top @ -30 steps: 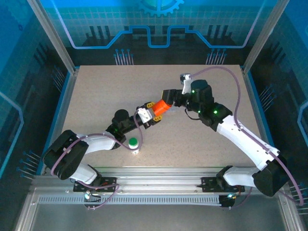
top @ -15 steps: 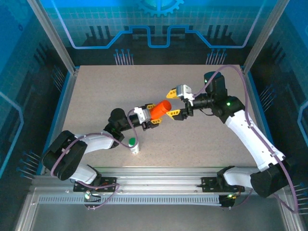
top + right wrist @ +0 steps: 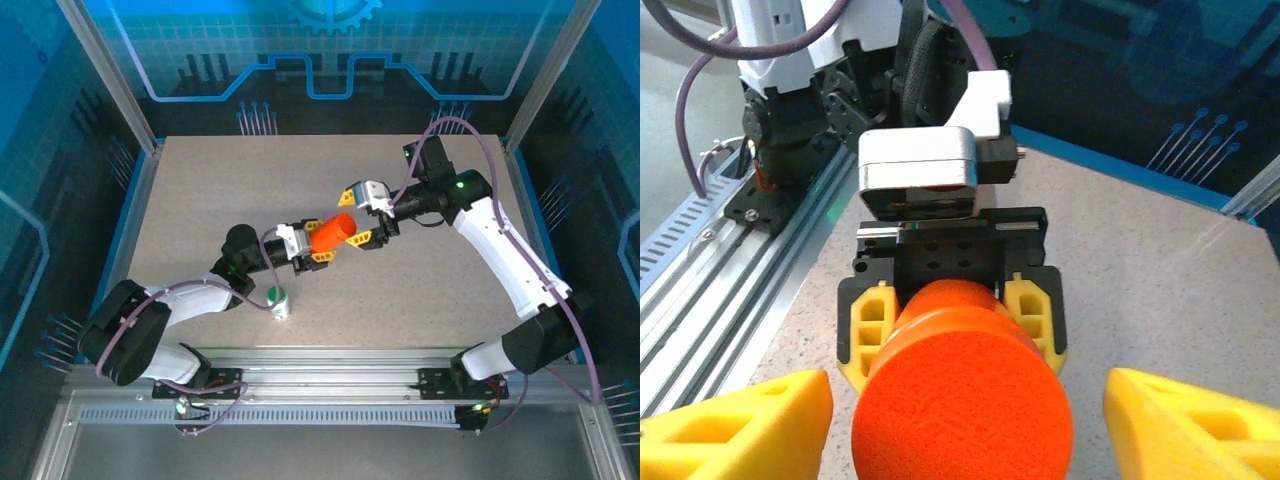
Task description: Sort the pills into containers
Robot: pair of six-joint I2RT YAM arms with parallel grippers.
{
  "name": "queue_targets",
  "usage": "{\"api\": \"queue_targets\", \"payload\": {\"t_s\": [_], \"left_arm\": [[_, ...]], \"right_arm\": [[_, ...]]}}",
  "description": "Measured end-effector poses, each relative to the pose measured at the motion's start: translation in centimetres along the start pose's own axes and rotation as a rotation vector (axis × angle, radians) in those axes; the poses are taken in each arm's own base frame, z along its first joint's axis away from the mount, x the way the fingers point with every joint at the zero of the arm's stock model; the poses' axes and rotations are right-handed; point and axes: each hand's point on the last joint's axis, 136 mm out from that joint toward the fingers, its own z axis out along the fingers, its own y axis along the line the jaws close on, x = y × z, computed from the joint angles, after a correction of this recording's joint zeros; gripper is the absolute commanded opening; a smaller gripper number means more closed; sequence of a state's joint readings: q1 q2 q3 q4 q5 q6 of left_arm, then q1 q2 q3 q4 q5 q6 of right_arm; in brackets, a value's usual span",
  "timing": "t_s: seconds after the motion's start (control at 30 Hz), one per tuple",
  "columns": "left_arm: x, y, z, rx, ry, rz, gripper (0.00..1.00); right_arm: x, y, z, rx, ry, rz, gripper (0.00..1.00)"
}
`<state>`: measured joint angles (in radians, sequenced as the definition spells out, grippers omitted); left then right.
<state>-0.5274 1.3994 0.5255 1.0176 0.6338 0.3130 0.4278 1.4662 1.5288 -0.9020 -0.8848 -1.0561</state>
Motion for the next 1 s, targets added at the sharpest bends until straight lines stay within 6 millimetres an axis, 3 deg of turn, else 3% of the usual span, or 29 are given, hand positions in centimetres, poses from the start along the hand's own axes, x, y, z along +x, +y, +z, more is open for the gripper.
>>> {"api": "queue_targets", "payload": {"t_s": [0.2, 0.4, 0.53, 0.77, 0.93, 1.0], "left_arm": [[0.3, -0.1, 0.0, 0.006, 0.012, -0.01, 0.0], [0.7, -0.3, 0.0, 0.014, 0.027, -0.023, 0.0], [1.4, -0.3, -0.2, 0.018, 0.051, -0.045, 0.0], [2.5, 0.1, -0.4, -0.008, 0.093, -0.077, 0.0], [3.2, 0.9, -0.4, -0.054, 0.119, -0.086, 0.0], [3.3, 1.1, -0.4, -0.063, 0.121, -0.084, 0.0]], "right_arm": [[0.1, 0.1, 0.1, -0.006, 0.034, -0.009, 0.51], [0.6, 0.1, 0.3, -0.001, 0.066, 0.02, 0.5], [1.2, -0.1, 0.7, 0.02, 0.078, 0.066, 0.34], [2.1, -1.6, 1.5, 0.119, 0.084, 0.356, 0.24], [3.7, -3.9, 1.7, 0.278, 0.1, 0.67, 0.23], [4.8, -4.5, 1.7, 0.343, 0.099, 0.779, 0.28]]}}
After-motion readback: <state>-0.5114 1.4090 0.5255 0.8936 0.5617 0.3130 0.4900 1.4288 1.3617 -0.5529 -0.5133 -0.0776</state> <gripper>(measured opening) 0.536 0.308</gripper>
